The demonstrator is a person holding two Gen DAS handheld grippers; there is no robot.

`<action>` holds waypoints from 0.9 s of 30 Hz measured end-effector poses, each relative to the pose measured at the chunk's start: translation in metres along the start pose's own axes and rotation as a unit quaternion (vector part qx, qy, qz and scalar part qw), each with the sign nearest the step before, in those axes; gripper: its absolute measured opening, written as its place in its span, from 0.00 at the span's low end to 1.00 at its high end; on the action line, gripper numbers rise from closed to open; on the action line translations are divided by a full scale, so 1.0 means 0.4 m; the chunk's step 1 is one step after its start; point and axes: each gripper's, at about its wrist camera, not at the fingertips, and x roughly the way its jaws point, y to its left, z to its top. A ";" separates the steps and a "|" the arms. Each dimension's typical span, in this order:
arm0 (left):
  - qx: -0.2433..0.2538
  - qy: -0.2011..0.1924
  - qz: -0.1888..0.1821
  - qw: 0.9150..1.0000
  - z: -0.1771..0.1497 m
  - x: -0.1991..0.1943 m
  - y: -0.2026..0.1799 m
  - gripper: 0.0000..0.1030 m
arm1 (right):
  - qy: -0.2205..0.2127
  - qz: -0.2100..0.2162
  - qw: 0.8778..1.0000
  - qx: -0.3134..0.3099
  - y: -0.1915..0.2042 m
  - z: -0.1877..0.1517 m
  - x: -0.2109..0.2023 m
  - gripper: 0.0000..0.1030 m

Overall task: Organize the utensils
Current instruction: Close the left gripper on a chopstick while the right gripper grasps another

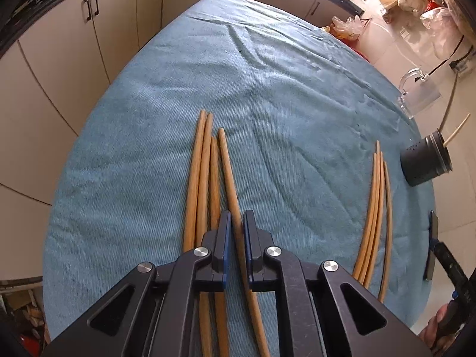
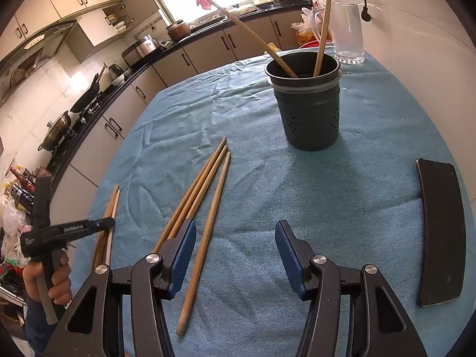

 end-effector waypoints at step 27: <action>0.060 0.030 0.031 0.997 0.060 0.041 -0.081 0.07 | 0.149 -0.111 0.980 -0.066 0.114 0.158 0.309 0.36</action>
